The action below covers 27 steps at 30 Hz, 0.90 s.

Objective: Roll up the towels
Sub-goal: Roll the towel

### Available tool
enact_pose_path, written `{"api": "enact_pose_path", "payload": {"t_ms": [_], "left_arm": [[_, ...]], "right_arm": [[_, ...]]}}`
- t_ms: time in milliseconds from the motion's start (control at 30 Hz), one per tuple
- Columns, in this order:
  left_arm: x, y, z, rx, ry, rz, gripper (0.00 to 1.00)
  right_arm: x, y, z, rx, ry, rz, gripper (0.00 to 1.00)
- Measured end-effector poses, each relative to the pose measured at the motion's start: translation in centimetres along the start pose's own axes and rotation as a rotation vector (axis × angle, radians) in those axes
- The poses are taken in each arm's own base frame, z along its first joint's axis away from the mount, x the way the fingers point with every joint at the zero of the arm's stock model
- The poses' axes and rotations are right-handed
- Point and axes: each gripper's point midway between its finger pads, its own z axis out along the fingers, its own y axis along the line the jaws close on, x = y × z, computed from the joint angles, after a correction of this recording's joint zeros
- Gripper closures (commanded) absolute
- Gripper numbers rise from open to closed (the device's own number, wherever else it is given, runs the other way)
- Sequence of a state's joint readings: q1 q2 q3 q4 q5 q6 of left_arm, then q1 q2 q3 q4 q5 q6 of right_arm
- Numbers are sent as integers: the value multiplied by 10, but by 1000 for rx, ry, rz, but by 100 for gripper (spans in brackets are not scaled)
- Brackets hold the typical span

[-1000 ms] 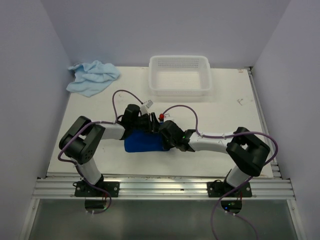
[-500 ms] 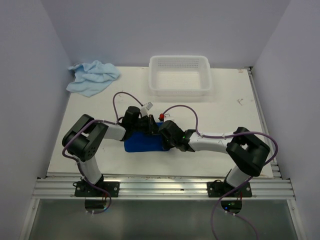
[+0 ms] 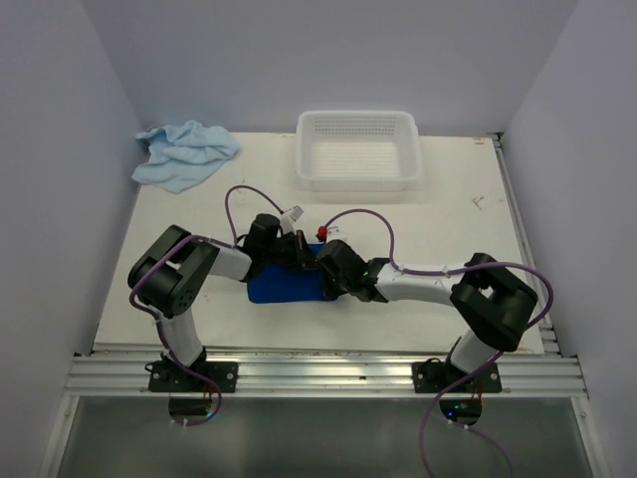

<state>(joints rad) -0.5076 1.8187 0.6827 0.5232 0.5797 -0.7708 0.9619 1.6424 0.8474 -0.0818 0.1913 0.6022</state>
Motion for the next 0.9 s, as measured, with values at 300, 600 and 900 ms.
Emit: {"api": "enact_pose_path", "payload": {"t_ms": [300, 600, 900], "left_arm": [[1, 4, 1, -21, -11, 0, 100], [0, 6, 1, -28, -19, 0, 100], [-2, 7, -1, -40, -33, 8, 100]], "right_arm": [[-8, 1, -26, -10, -8, 8, 48], [-35, 6, -56, -35, -62, 36, 56], [-61, -65, -44, 23, -90, 333, 69]]}}
